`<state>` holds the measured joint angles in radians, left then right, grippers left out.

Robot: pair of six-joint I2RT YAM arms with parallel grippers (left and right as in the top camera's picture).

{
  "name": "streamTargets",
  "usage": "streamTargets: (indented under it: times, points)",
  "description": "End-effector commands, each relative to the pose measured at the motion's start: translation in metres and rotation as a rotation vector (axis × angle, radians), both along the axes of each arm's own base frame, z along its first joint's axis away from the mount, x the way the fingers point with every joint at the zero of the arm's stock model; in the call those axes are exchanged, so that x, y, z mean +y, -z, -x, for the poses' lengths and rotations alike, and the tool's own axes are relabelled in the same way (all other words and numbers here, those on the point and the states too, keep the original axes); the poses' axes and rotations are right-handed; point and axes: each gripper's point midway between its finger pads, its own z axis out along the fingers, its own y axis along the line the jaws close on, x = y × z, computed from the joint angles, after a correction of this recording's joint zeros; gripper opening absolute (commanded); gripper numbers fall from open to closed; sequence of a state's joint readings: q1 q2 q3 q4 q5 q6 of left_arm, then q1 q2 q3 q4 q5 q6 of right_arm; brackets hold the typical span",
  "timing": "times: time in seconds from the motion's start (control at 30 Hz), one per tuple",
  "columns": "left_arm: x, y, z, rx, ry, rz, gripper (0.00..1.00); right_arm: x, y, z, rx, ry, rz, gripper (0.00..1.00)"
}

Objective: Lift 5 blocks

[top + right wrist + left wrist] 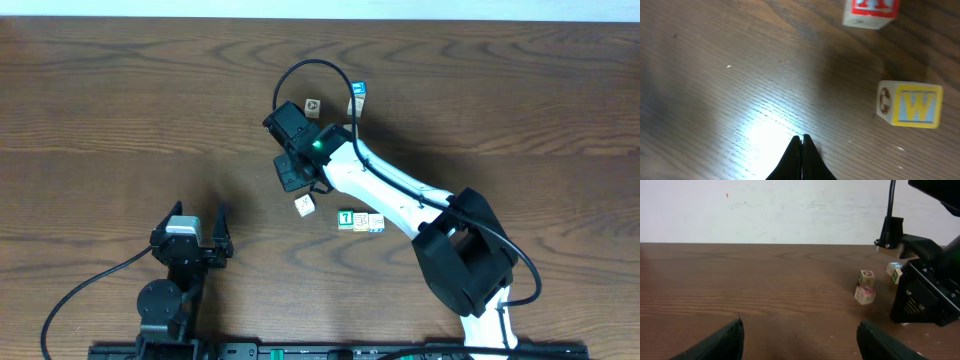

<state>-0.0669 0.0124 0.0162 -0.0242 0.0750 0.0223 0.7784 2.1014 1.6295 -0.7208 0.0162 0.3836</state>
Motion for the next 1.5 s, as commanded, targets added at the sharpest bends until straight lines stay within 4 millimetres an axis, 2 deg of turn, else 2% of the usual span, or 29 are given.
streamTargets:
  times: [0.0,0.23,0.47,0.67,1.0,1.47]
  points:
    - [-0.002,0.015,0.001,0.052,0.011,0.004,0.73,0.012,0.005,0.005,0.010,-0.048,-0.006,0.01]
    - [-0.002,0.015,0.001,0.052,0.012,0.004,0.72,0.010,0.027,0.010,0.050,-0.048,0.026,0.01]
    - [-0.002,0.015,0.001,0.052,0.011,0.004,0.73,0.003,0.037,0.019,0.092,-0.045,0.065,0.01]
    - [-0.002,0.015,0.001,0.052,0.011,0.004,0.72,-0.003,0.041,0.032,0.134,-0.044,0.102,0.01]
    - [-0.002,0.015,0.001,0.052,0.012,0.004,0.72,0.003,0.042,0.052,0.154,-0.071,0.132,0.01]
    - [-0.002,0.015,0.001,0.052,0.012,0.004,0.72,-0.020,0.046,0.066,0.206,-0.057,0.232,0.01]
